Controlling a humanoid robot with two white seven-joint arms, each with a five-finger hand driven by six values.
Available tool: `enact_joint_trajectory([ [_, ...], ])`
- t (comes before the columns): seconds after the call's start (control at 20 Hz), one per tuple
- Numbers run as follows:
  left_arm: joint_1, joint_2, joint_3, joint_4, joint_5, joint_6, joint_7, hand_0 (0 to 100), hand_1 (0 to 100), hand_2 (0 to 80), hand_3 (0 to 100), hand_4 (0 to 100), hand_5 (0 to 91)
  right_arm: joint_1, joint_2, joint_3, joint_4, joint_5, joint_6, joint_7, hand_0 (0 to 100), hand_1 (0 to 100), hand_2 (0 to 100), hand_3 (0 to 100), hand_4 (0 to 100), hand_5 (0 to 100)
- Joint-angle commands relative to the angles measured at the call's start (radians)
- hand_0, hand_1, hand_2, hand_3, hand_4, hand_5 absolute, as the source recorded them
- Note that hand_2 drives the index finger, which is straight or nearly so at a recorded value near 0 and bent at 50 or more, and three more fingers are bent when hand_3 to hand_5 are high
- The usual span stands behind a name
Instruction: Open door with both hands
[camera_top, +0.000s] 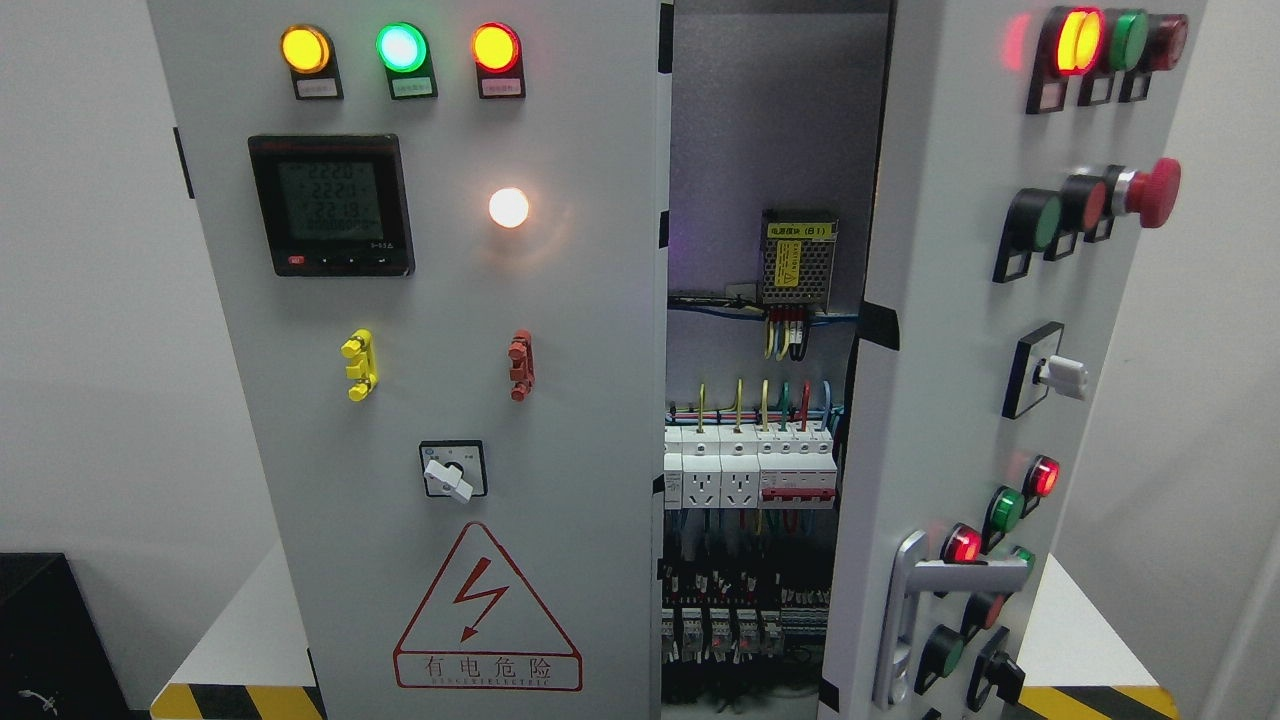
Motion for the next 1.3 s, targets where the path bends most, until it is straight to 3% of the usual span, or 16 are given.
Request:
enact_joint_trajectory([
  [0.0,0.066,0.091,-0.036,-0.459,0.002,-0.002,0.000,0,0,0.0,0,0,0.0,0.000,0.000,0.000,0.000,-0.011,0.000,0.000,0,0,0,0,0,0],
  [0.25,0.129,0.166,-0.103,-0.690,0.059,-0.010,0.000,0,0,0.0,0,0,0.0,0.000,0.000,0.000,0.000,-0.011,0.000,0.000,0,0,0,0,0,0],
  [0.65,0.139,0.180,-0.106,-0.962,0.103,-0.007,0.000,0,0,0.0,0,0,0.0,0.000,0.000,0.000,0.000,-0.011,0.000,0.000,0,0,0,0,0,0],
  [1.1,0.143,0.341,-0.178,-1.278,0.332,-0.005,0.001,0,0,0.0,0,0,0.0,0.000,0.000,0.000,0.000,-0.011,0.000,0.000,0,0,0,0,0,0],
  [1.25,0.132,0.368,-0.179,-1.329,0.366,-0.004,0.001,0,0,0.0,0,0,0.0,0.000,0.000,0.000,0.000,-0.011,0.000,0.000,0,0,0,0,0,0],
])
